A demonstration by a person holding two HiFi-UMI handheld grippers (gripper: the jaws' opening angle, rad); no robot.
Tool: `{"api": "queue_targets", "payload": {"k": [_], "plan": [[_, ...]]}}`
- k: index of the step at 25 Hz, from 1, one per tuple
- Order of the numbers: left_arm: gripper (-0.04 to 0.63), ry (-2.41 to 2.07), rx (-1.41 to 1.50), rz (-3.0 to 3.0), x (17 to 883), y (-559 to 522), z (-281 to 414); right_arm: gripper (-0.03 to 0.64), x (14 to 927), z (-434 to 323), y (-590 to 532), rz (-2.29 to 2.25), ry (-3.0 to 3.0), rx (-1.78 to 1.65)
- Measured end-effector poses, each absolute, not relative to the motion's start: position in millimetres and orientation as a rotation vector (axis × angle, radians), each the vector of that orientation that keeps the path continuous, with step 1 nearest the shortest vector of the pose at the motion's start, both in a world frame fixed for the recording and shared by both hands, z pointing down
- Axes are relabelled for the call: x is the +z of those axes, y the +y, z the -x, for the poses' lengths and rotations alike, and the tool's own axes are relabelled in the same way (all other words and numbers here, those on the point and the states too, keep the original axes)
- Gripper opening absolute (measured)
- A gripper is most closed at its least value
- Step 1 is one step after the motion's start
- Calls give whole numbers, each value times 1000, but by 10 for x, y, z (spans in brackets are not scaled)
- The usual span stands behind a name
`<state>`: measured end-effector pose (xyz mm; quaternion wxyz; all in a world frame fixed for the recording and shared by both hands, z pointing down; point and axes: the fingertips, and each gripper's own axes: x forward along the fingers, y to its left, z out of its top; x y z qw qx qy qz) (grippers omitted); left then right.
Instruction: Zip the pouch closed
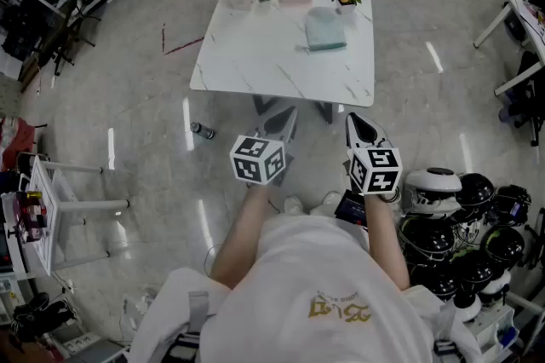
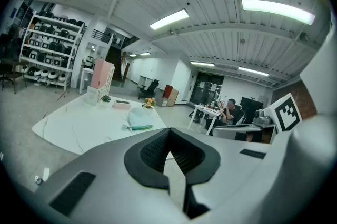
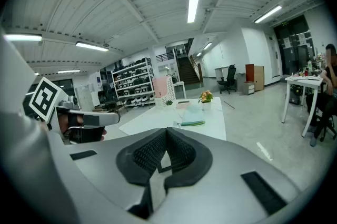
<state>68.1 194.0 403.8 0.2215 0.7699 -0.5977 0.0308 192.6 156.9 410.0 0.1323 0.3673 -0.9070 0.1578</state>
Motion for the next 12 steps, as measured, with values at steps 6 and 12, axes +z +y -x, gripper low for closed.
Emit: {"api": "queue_targets", "payload": {"k": [6, 12], "plan": [[18, -1700, 62, -2058, 4010, 1918, -800, 12, 3992, -2084, 1530, -1029, -2656, 438], [18, -1737, 128, -2054, 3994, 1865, -1020, 12, 4008, -2258, 1474, -1009, -2669, 437]]}}
